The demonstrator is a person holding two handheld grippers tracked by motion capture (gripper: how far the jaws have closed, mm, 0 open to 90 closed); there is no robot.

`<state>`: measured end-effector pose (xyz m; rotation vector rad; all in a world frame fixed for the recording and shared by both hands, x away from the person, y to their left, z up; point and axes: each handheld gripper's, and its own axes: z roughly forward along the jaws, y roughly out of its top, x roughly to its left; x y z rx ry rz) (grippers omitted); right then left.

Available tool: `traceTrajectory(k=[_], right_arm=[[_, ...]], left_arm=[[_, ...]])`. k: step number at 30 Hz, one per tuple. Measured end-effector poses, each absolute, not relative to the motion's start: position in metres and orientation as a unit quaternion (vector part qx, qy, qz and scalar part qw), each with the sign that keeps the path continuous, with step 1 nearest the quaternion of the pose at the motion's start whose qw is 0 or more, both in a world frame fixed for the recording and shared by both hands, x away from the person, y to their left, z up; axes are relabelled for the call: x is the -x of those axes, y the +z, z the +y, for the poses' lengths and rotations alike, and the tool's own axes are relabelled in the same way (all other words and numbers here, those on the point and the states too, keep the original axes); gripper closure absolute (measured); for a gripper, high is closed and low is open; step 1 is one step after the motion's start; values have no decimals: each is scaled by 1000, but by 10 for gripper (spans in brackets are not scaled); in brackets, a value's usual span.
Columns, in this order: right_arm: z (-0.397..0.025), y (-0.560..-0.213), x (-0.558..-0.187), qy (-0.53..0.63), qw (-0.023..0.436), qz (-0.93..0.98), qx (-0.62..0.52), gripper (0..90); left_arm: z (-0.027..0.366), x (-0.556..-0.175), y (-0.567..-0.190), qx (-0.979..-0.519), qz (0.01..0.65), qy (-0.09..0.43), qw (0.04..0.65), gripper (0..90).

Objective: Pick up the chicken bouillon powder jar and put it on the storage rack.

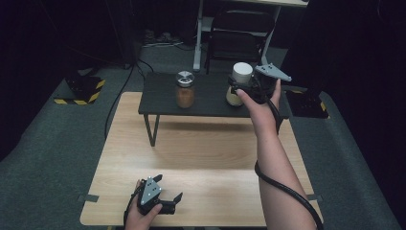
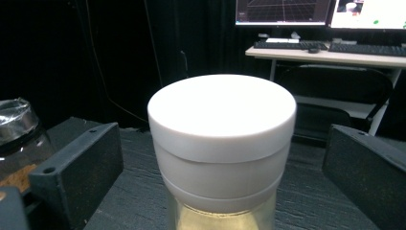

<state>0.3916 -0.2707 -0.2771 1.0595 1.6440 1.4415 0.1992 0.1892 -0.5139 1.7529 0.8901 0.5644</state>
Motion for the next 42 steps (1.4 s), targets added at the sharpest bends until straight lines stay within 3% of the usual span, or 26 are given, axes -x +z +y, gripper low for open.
traceTrajectory(k=[28,42], right_arm=[[-292,-291,-362,584,339,635,-376,0],[-310,-315,-334,598,329,636,-359,0]], left_arm=[[188,-199,-514,-734,367,239,520,5],[187,-199,-514,-735,365,241,519,5]])
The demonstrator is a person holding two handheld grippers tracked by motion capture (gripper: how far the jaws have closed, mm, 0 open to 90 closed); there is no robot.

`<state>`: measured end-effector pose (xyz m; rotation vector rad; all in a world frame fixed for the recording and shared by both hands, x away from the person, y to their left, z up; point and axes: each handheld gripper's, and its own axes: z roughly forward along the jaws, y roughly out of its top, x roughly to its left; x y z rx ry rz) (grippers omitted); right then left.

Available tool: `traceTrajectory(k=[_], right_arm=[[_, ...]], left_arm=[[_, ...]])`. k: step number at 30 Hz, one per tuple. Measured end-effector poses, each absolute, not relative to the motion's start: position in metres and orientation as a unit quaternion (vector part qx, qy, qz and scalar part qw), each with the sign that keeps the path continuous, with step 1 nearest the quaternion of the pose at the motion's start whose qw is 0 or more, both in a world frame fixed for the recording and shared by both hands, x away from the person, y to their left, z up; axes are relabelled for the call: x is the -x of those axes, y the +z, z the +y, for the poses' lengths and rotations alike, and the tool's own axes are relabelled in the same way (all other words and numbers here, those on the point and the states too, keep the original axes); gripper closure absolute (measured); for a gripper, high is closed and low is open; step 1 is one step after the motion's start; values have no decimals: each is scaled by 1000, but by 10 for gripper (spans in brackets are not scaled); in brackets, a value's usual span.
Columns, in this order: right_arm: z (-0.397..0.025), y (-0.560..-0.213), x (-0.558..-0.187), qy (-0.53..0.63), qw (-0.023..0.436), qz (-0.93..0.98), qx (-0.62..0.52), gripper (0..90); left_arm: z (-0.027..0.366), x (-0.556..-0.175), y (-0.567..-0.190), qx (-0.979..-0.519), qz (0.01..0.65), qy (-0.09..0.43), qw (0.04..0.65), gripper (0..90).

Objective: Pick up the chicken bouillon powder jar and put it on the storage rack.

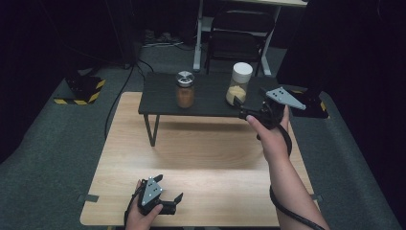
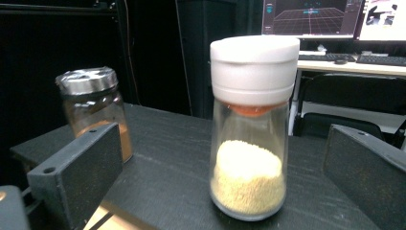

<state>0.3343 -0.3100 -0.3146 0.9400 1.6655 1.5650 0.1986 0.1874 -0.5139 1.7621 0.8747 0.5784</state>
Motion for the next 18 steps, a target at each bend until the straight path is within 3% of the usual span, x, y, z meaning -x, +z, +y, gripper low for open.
traceTrajectory(k=[18], right_arm=[[-334,-361,-289,617,318,635,-340,0]], left_arm=[[188,-199,-514,-735,362,241,520,5]])
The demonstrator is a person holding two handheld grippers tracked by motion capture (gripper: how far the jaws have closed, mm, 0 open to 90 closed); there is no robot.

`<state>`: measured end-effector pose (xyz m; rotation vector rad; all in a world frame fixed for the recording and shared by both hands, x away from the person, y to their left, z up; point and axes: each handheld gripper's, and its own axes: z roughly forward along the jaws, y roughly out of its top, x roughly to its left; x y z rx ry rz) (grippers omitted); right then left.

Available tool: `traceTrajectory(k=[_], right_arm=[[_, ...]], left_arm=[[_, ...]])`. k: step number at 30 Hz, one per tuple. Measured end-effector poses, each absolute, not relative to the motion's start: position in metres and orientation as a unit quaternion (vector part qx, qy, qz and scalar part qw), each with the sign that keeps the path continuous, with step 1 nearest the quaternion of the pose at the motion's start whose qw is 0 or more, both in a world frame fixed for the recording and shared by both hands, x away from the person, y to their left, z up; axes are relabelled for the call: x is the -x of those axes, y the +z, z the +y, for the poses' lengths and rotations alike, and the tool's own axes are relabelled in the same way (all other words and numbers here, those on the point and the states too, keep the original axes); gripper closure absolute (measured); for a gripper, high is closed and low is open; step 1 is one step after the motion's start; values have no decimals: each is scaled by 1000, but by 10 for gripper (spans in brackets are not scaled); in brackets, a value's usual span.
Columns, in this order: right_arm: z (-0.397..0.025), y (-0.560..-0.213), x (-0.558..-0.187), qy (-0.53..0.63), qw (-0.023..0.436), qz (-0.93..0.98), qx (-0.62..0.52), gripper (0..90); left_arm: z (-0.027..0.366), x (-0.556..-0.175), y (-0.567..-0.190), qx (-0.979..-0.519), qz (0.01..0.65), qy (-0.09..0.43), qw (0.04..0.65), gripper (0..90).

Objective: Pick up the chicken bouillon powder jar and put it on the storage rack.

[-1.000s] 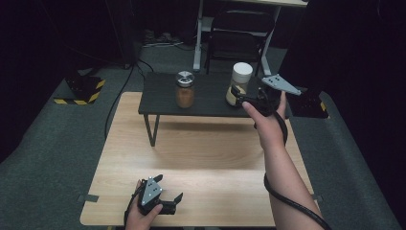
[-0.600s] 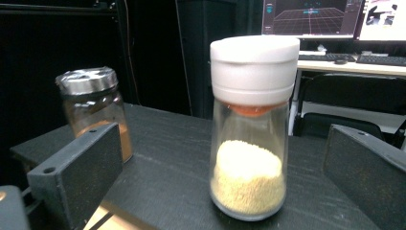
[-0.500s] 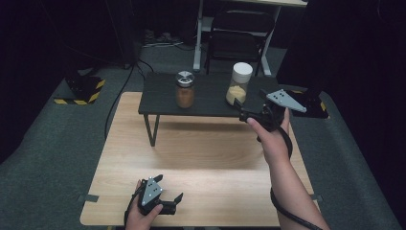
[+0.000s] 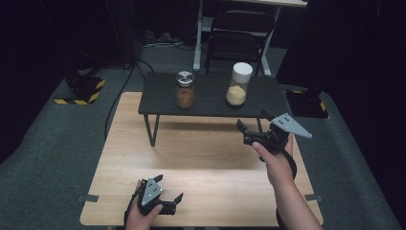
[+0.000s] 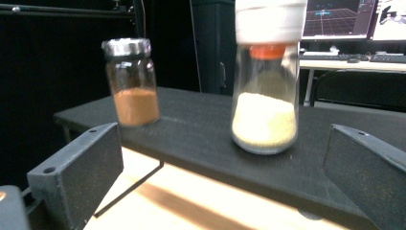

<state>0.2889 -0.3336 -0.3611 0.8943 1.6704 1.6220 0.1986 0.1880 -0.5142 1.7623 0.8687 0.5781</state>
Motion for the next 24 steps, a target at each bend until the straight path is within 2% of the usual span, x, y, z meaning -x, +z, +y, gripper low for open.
traceTrajectory(k=[24], right_arm=[[-365,-428,-249,606,297,646,-356,0]], left_arm=[[189,-199,-514,-736,360,240,521,5]])
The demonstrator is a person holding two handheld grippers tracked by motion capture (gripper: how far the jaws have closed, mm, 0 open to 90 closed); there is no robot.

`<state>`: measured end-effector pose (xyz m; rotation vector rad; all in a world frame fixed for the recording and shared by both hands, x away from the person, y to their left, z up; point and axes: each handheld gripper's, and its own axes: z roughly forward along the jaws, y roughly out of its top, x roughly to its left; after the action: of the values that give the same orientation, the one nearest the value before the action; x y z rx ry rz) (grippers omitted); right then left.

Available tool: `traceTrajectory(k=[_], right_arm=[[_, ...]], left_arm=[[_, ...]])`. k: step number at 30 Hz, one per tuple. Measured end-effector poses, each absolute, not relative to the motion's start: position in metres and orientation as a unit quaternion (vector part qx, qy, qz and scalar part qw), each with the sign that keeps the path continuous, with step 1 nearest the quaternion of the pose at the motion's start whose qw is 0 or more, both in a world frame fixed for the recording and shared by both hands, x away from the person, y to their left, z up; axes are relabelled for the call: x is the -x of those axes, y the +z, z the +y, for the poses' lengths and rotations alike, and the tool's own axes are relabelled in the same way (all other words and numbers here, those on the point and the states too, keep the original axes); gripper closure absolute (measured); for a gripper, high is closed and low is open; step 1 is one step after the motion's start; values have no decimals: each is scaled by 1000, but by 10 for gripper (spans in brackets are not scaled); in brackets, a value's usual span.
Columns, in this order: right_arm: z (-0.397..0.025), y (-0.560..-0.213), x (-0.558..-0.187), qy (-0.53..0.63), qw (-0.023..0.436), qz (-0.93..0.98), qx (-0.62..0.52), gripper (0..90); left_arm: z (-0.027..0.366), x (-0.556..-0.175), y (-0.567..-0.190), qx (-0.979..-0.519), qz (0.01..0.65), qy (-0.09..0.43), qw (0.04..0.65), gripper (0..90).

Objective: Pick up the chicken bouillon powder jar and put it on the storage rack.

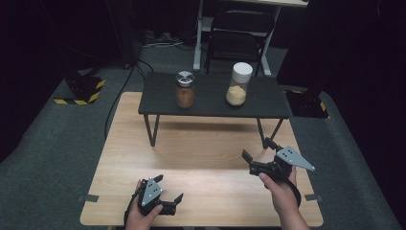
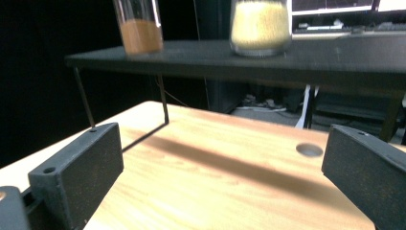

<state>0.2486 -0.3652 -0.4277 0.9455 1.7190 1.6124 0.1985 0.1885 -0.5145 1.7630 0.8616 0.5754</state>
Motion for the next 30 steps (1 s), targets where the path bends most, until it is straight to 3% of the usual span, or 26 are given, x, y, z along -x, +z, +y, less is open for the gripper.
traceTrajectory(k=[30], right_arm=[[-381,-497,-216,543,272,685,-403,0]], left_arm=[[189,-200,-515,-735,360,238,523,5]])
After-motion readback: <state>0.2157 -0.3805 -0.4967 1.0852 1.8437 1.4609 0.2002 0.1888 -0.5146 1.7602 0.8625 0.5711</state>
